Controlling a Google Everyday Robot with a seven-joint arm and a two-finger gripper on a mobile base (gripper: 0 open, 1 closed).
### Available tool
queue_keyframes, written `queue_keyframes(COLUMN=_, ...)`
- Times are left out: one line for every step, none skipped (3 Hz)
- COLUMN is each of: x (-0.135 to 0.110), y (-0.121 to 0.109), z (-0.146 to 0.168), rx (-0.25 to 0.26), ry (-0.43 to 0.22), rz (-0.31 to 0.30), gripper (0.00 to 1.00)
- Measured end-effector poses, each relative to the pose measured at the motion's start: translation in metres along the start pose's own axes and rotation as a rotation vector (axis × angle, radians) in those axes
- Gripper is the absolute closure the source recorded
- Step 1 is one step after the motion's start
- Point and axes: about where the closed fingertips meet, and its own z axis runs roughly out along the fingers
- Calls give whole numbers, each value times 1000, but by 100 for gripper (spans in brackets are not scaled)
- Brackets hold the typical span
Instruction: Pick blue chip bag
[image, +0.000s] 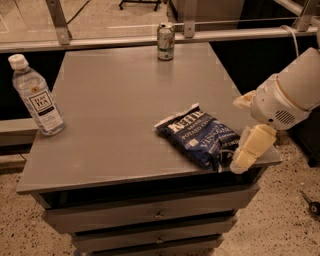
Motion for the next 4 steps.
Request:
queue_keyframes(x=-15, y=4, z=37, rx=-47, ry=-107, rz=22, gripper=24)
queue_keyframes(x=-27, y=5, z=50, rx=-61, ry=-157, rz=28, gripper=48)
queue_keyframes(x=-65, y=-11, z=44, rx=-26, ry=-252, rz=0, gripper=78)
queue_keyframes(x=-105, y=-43, z=19, rx=53, ry=-357, rz=-32, gripper=100)
